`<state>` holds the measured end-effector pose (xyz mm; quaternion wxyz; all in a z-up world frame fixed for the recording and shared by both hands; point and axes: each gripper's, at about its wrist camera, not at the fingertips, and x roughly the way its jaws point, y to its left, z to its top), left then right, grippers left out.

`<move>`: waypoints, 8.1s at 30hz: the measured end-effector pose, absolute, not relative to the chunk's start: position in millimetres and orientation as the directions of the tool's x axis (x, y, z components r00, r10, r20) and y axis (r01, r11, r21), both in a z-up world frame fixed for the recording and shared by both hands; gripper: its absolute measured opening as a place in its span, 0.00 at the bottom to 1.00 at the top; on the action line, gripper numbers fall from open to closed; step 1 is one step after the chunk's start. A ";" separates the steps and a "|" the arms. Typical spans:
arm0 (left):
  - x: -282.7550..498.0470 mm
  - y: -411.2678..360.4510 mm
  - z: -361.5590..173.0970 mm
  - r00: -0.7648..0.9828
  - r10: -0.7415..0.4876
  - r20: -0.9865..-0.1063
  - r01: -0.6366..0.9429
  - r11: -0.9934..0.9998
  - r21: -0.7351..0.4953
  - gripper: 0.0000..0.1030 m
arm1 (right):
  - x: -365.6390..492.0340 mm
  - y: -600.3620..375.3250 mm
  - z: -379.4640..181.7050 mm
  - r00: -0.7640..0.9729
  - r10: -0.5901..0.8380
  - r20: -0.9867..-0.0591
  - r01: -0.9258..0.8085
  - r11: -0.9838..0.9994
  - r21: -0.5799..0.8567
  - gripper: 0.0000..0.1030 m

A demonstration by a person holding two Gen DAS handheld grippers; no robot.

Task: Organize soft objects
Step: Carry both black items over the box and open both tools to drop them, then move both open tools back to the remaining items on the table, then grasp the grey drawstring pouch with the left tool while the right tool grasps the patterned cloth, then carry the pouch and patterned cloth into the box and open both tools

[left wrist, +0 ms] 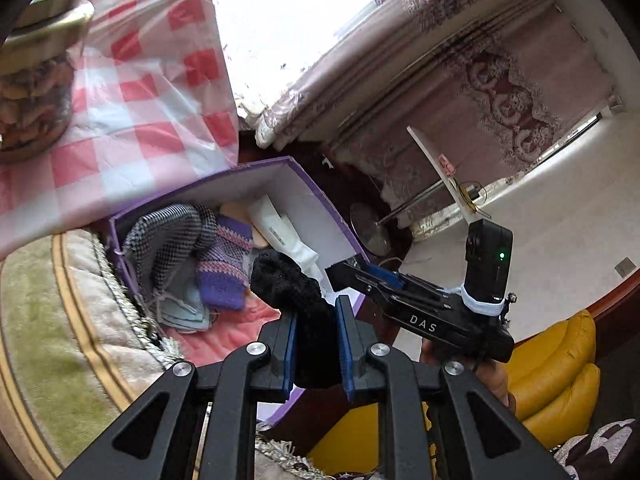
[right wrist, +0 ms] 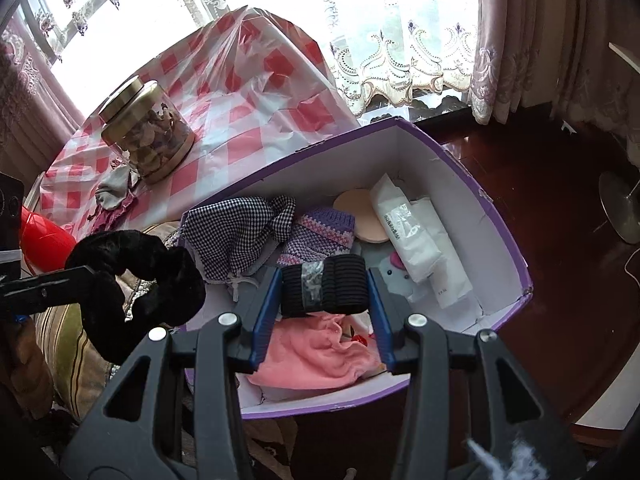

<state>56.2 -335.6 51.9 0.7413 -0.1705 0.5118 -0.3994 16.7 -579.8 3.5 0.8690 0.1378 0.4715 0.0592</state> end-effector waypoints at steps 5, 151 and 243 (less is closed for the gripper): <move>55.8 -346.8 40.4 0.112 -0.748 -0.654 0.414 0.633 -0.654 0.18 | 17.1 -585.3 -1.3 0.546 0.237 -0.804 0.034 0.952 0.304 0.46; 155.0 76.5 7.3 0.703 0.024 -0.711 -0.317 0.905 -0.283 0.25 | 287.4 -69.0 -5.5 0.454 0.162 -0.876 -0.517 0.849 -0.111 0.70; 68.2 -442.6 -26.8 0.037 -0.194 -0.980 0.894 0.445 -0.054 0.67 | 15.0 -648.6 38.7 0.678 0.163 -0.717 0.226 0.881 0.415 0.27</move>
